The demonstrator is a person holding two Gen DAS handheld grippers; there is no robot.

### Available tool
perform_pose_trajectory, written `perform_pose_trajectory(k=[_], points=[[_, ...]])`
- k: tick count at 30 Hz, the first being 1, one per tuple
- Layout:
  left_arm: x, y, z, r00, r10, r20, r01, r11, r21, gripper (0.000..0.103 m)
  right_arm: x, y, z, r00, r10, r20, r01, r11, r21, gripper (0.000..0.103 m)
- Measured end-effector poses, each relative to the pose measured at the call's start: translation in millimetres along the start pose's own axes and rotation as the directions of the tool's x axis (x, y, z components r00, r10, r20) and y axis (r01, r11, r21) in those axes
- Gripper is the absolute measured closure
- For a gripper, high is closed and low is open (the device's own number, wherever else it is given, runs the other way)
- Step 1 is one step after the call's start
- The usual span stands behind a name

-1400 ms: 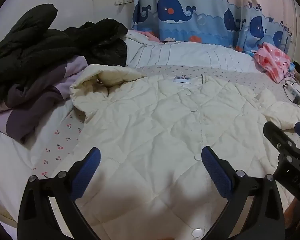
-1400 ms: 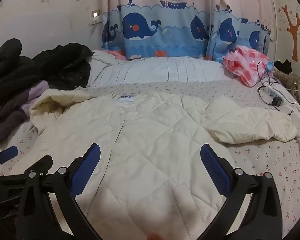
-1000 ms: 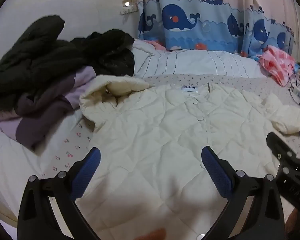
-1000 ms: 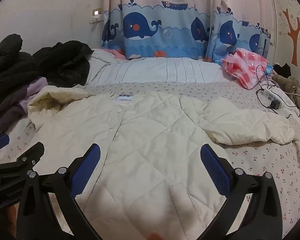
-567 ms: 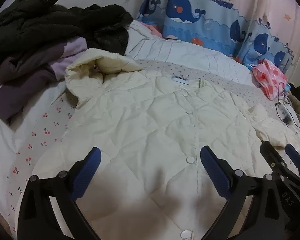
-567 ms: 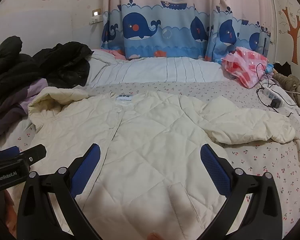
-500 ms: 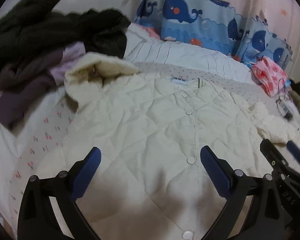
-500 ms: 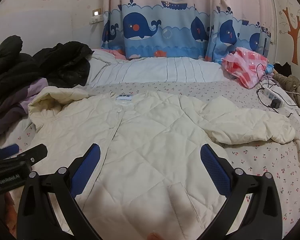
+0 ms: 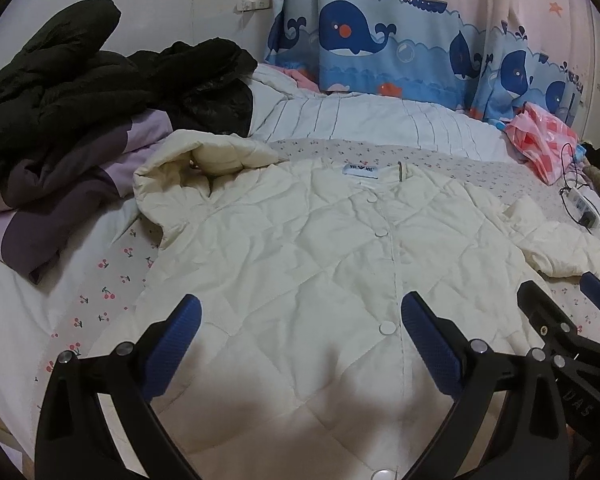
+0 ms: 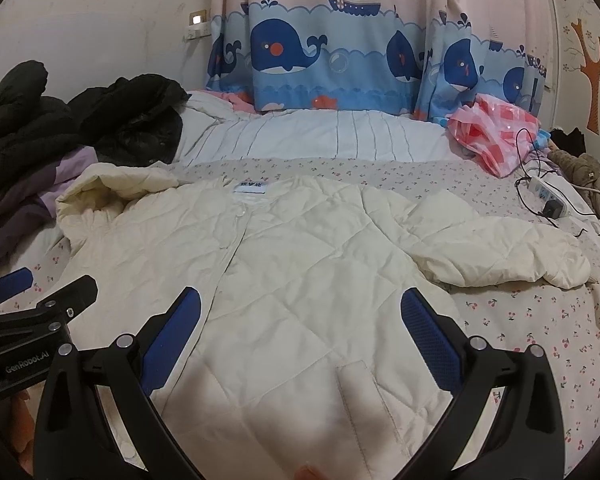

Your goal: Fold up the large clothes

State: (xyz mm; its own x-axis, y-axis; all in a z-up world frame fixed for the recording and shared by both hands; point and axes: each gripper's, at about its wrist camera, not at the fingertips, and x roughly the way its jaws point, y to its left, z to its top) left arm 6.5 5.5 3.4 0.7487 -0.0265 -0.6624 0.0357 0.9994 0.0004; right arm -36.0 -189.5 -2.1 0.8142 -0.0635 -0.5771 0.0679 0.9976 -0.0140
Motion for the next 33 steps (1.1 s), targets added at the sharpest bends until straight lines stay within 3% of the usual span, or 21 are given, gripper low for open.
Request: perform_pose_trajectory(k=[33], points=[[-3, -6, -3, 1.0, 0.015, 0.007, -0.015, 0.999, 0.037, 0.007, 8, 0, -4, 1.0, 0.023, -0.021, -0.022, 1.0, 0.015, 0.006]])
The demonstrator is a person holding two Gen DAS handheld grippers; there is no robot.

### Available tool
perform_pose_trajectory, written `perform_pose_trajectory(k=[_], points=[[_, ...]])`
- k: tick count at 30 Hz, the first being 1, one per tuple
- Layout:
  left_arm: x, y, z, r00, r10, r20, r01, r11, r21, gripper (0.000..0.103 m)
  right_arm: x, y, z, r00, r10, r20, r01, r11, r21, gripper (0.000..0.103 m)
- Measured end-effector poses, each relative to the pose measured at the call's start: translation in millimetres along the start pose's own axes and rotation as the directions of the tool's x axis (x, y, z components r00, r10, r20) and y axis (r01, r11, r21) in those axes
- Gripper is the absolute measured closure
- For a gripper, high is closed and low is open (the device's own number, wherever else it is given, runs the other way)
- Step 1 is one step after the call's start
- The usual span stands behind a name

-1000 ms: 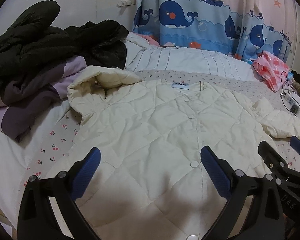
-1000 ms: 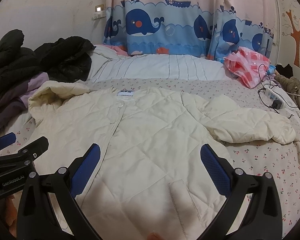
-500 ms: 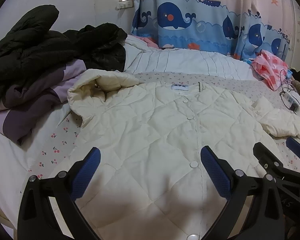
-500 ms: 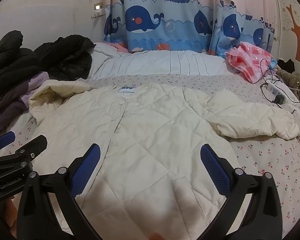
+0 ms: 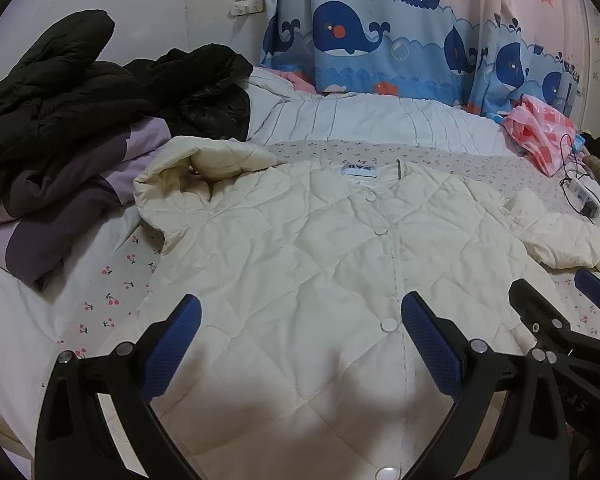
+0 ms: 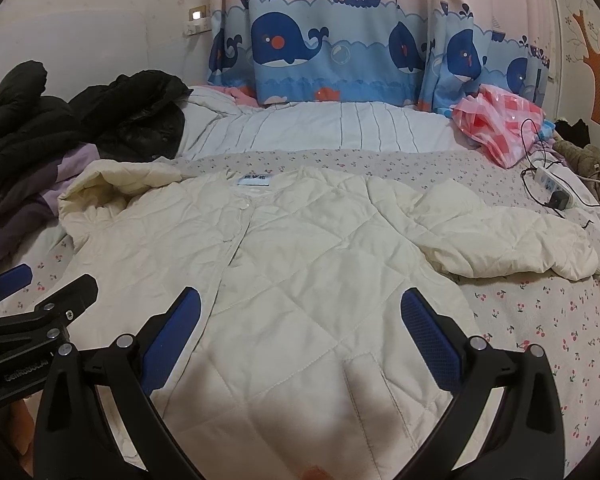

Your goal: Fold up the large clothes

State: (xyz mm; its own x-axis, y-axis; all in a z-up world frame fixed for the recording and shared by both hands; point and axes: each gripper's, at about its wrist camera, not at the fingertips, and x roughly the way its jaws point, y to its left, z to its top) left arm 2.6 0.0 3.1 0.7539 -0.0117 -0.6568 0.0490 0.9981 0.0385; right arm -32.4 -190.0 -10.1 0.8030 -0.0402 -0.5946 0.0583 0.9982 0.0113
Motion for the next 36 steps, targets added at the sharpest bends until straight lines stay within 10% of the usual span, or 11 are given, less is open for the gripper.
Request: perform_pose_trajectory(k=[36], points=[[1.2, 3.1, -3.4, 1.0, 0.017, -0.009, -0.017, 1.0, -0.002, 0.007, -2.9, -0.5, 2.2, 1.0, 0.024, 0.003, -0.024, 1.0, 0.019, 0.006]])
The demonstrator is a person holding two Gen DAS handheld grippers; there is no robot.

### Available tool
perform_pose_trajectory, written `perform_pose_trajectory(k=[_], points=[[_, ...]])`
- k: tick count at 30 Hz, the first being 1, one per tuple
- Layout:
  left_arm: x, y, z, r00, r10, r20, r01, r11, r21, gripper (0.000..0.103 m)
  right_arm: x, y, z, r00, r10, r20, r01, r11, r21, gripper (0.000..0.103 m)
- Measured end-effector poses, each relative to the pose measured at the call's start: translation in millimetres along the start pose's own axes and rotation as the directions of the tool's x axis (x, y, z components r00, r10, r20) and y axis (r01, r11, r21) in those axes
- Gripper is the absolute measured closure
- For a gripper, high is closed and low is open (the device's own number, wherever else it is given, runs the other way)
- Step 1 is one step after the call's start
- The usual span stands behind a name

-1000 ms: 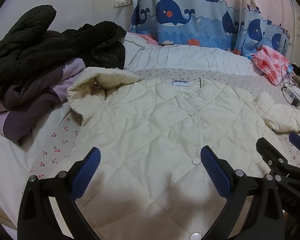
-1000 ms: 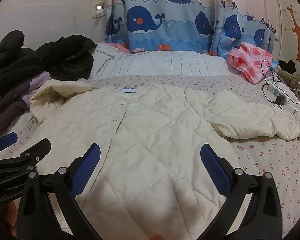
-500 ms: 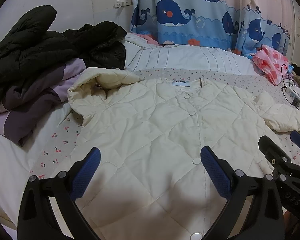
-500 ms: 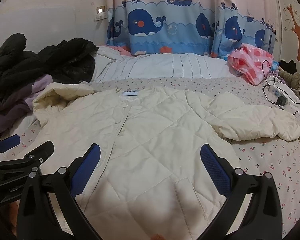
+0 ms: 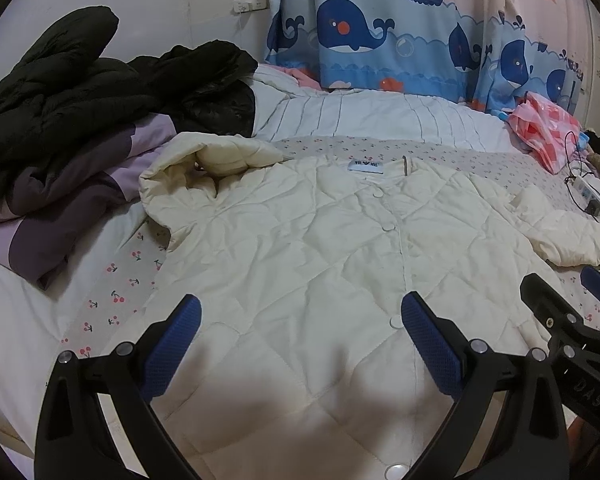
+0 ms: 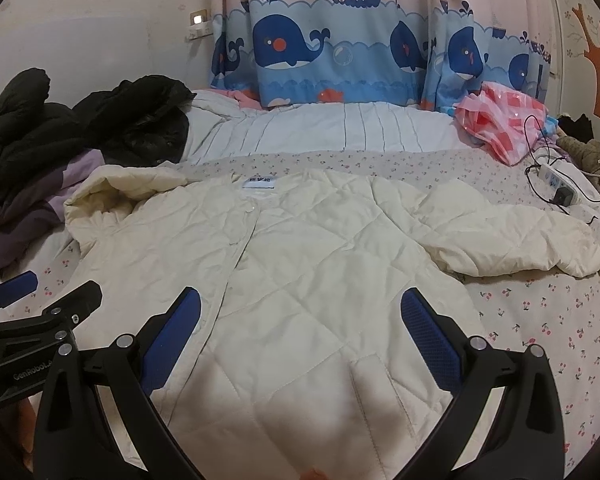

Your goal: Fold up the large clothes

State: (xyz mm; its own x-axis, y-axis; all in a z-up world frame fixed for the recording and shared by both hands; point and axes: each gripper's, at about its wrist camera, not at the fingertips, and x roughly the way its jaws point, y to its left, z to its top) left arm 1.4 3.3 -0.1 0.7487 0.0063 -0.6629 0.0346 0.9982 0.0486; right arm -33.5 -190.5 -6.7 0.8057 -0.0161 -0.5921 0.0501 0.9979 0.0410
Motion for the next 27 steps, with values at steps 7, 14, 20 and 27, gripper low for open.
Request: perform_pose_trajectory(k=[7, 14, 20, 27], points=[[0, 1, 0, 1.0, 0.002, -0.002, -0.002, 1.0, -0.004, 0.007, 1, -1, -1, 1.0, 0.014, 0.001, -0.014, 1.0, 0.007, 0.006], [2, 3, 1, 1.0, 0.001, -0.01, -0.001, 1.0, -0.008, 0.007, -3, -2, -1, 1.0, -0.004, 0.019, 0.004, 1.0, 0.01, 0.006], [5, 6, 2, 1.0, -0.009, -0.018, 0.008, 1.0, -0.03, 0.007, 1, -1, -2, 1.0, 0.021, -0.001, -0.021, 1.0, 0.0, 0.006], [8, 5, 1, 1.0, -0.01, -0.026, 0.009, 1.0, -0.021, 0.007, -2, -2, -1, 1.0, -0.002, 0.023, 0.003, 1.0, -0.006, 0.006]])
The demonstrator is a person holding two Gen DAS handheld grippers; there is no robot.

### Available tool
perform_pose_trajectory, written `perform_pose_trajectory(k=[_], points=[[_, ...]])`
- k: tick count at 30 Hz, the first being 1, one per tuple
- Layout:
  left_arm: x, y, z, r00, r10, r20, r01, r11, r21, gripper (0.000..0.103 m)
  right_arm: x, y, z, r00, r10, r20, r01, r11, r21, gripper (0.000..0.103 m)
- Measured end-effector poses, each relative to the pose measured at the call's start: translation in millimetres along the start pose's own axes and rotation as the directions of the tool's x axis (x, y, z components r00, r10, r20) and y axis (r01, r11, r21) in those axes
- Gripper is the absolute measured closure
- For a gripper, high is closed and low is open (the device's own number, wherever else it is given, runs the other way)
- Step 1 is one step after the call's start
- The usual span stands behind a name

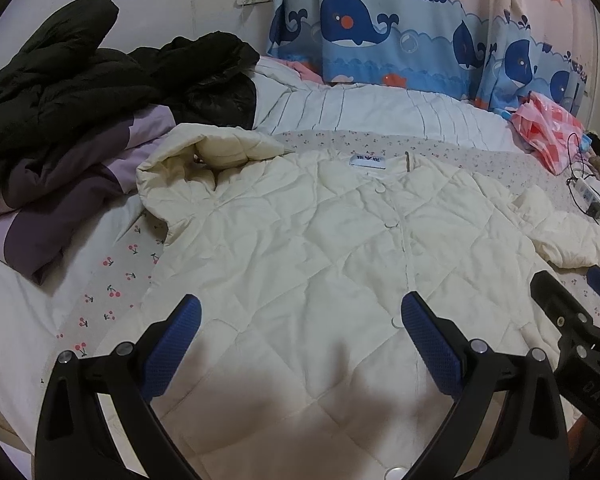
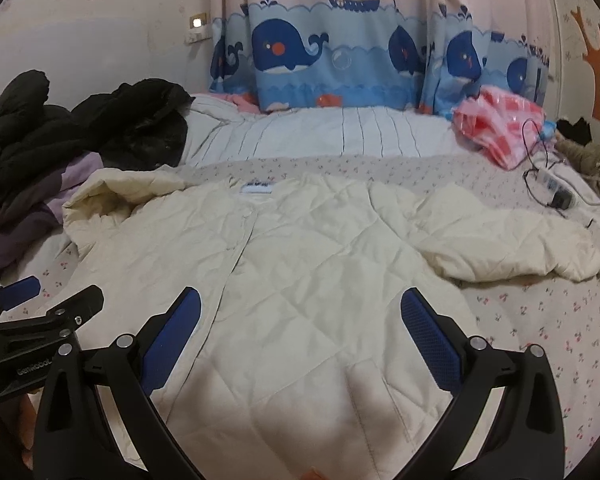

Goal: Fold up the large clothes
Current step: 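Grasp the knit cuff of the jacket sleeve with the right gripper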

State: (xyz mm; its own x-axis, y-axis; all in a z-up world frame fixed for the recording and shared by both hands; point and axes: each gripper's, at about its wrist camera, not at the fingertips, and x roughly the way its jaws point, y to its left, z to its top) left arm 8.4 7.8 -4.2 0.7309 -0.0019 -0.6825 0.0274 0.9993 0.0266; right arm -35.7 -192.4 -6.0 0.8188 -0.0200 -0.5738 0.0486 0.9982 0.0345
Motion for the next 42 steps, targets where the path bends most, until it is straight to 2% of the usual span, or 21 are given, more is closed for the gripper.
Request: perform_pose_trajectory(k=[5, 9, 12, 14, 16, 17, 19, 21, 22, 24, 27, 32, 34, 38, 39, 40, 41, 42], points=[[0, -2, -1, 1.0, -0.009, -0.001, 0.009, 1.0, -0.005, 0.007, 14, -8, -2, 0.995, 0.057, -0.078, -0.053, 0.997, 0.052, 0.006], [0, -3, -1, 1.0, -0.021, -0.005, 0.021, 1.0, -0.007, 0.007, 12, -20, 4, 0.995, 0.059, -0.081, -0.053, 0.995, 0.084, 0.006], [3, -6, -1, 0.999, -0.041, -0.02, 0.04, 0.999, -0.015, 0.007, 9, -53, 14, 0.99, 0.096, -0.103, -0.078, 0.984, 0.161, 0.006], [5, -8, -1, 0.998, -0.056, -0.032, 0.056, 0.998, -0.024, 0.007, 9, -98, 16, 0.983, 0.142, -0.117, -0.104, 0.953, 0.286, 0.006], [7, -8, -1, 0.997, -0.065, -0.041, 0.063, 0.998, -0.029, 0.007, 6, -151, 12, 0.98, 0.155, -0.122, -0.092, 0.905, 0.415, 0.006], [7, -8, -1, 0.997, -0.066, -0.042, 0.065, 0.997, -0.031, 0.007, 3, -186, 9, 0.98, 0.15, -0.127, -0.071, 0.873, 0.482, 0.006], [7, -7, -2, 0.997, -0.06, -0.043, 0.059, 0.998, -0.033, 0.007, -4, -239, 5, 0.985, 0.129, -0.11, -0.048, 0.834, 0.55, 0.006], [8, -6, -2, 0.998, -0.054, -0.044, 0.052, 0.998, -0.035, 0.007, -11, -302, 2, 0.994, 0.055, -0.092, 0.01, 0.805, 0.593, 0.006], [9, -5, -2, 0.998, -0.05, -0.048, 0.048, 0.998, -0.039, 0.007, -13, -334, -2, 0.996, 0.043, -0.083, 0.019, 0.773, 0.634, 0.006], [11, -2, -2, 0.997, -0.054, -0.056, 0.051, 0.997, -0.05, 0.007, -14, -398, -15, 0.997, 0.037, -0.065, 0.022, 0.675, 0.738, 0.006], [14, -1, -3, 0.995, -0.064, -0.073, 0.059, 0.996, -0.065, 0.007, -12, -464, -32, 0.999, 0.031, -0.018, -0.004, 0.575, 0.818, 0.006], [22, 0, -5, 0.992, -0.076, -0.106, 0.067, 0.994, -0.084, 0.007, 16, -527, -52, 0.999, 0.044, -0.015, -0.007, 0.456, 0.89, 0.006], [26, 0, -6, 0.989, -0.088, -0.122, 0.076, 0.992, -0.098, 0.007, 28, -539, -58, 0.999, 0.032, 0.001, -0.016, 0.449, 0.893, 0.006], [33, 3, -10, 0.979, -0.129, -0.159, 0.107, 0.984, -0.14, 0.007, 42, -538, -43, 0.999, 0.018, 0.046, -0.049, 0.511, 0.858, 0.007], [35, 5, -10, 0.976, -0.139, -0.168, 0.113, 0.982, -0.152, 0.007, 46, -539, -39, 0.999, 0.016, 0.037, -0.04, 0.532, 0.846, 0.017], [39, 7, -11, 0.971, -0.155, -0.183, 0.122, 0.977, -0.177, 0.007, 51, -539, -33, 0.999, 0.016, 0.029, -0.033, 0.547, 0.837, 0.048], [40, 8, -12, 0.968, -0.162, -0.19, 0.126, 0.973, -0.191, 0.007, 59, -541, -29, 0.998, 0.043, 0.036, -0.054, 0.55, 0.834, 0.071], [42, 10, -13, 0.965, -0.17, -0.198, 0.128, 0.969, -0.212, 0.007, 62, -545, -29, 0.996, 0.073, 0.06, -0.089, 0.53, 0.843, 0.079]])
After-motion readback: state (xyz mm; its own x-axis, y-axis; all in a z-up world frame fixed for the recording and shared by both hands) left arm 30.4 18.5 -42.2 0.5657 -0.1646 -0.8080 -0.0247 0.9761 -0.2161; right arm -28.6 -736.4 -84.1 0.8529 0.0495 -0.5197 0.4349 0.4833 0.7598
